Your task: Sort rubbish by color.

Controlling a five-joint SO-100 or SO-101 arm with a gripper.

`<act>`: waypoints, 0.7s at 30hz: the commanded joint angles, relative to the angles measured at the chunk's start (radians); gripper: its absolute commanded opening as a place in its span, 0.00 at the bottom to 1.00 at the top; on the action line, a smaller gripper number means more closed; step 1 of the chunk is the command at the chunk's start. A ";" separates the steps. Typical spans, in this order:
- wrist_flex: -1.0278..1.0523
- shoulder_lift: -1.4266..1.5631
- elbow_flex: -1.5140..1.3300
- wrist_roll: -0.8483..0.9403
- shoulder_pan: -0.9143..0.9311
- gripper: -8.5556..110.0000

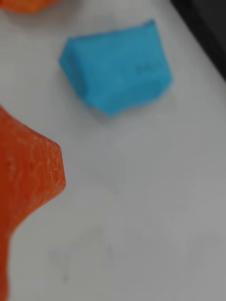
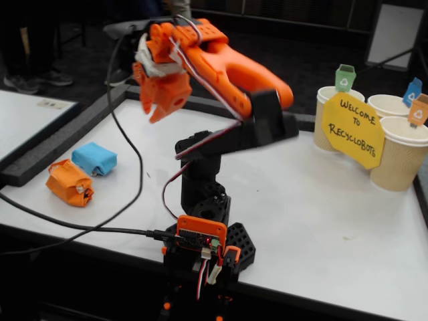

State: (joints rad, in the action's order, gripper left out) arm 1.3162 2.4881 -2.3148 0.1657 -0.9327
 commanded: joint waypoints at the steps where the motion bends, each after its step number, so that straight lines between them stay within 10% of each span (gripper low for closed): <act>1: -0.014 -0.166 0.245 0.017 -0.095 0.07; 11: 0.153 -0.529 0.595 0.008 -0.460 0.07; 21: 0.101 -0.643 0.595 0.017 -0.410 0.11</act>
State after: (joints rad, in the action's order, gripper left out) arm 1.4588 1.8239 -1.8377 0.1657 -1.3821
